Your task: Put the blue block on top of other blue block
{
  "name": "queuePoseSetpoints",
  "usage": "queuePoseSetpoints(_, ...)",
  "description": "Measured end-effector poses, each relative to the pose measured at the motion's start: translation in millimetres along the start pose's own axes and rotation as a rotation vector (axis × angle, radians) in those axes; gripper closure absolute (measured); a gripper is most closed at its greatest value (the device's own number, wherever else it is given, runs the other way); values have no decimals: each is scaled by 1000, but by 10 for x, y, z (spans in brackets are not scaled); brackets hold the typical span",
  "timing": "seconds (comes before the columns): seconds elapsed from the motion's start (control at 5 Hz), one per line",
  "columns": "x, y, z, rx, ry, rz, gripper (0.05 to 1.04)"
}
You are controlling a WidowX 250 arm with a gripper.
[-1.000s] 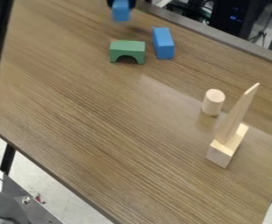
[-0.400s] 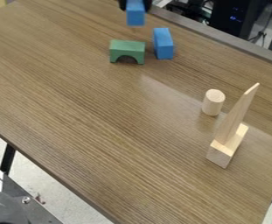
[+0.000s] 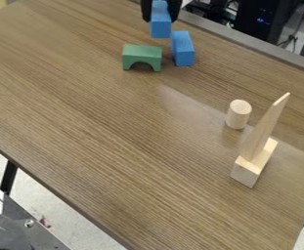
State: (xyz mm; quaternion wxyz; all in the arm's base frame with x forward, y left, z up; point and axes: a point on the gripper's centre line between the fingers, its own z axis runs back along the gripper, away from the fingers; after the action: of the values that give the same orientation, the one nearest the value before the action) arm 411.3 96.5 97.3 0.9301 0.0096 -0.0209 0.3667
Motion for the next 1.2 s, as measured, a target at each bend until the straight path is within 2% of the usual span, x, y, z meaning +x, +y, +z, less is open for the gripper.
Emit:
queuePoseSetpoints(0.2,44,-83,-76,-13,28,53,519)
queuePoseSetpoints(0.4,84,-139,-72,-29,35,82,519)
queuePoseSetpoints(0.6,119,-168,-72,-35,26,92,519)
queuePoseSetpoints(0.8,90,-192,-142,-25,42,87,519)
queuePoseSetpoints(1.2,57,-275,-170,-29,28,68,519)
